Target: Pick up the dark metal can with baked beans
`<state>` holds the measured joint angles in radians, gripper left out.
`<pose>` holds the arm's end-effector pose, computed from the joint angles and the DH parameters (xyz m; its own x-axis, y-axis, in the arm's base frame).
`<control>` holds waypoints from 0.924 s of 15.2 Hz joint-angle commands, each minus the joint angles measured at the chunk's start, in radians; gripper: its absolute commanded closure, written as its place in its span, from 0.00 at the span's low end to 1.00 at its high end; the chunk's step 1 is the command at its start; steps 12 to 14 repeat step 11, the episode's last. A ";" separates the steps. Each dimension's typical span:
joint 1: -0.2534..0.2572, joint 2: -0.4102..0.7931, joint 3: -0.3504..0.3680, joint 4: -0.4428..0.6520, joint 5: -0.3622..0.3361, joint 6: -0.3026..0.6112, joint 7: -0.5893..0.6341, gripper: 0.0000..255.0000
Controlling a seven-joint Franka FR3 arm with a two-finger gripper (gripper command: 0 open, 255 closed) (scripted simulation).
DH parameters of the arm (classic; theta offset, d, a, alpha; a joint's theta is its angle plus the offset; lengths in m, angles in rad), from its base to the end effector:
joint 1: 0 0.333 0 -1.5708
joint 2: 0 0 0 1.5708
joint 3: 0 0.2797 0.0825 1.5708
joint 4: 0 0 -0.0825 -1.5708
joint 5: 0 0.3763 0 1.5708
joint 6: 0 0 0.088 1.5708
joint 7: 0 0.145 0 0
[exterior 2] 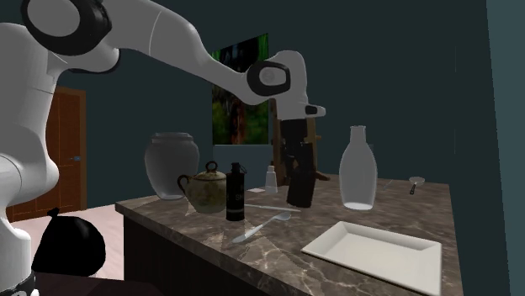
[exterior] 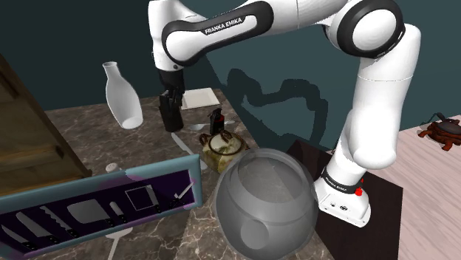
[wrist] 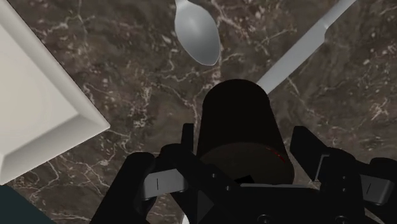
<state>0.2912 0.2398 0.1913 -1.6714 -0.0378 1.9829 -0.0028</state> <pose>0.5598 0.2818 0.4014 0.8790 0.4708 0.0762 0.4727 -0.8812 -0.0093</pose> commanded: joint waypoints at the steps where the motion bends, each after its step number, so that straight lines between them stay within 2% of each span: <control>1: -0.001 -0.007 0.000 0.020 0.002 -0.027 -0.002 1.00; 9: 0.001 -0.013 0.002 0.119 0.004 -0.132 -0.003 1.00; 14: 0.001 -0.013 0.002 0.121 0.004 -0.134 -0.003 1.00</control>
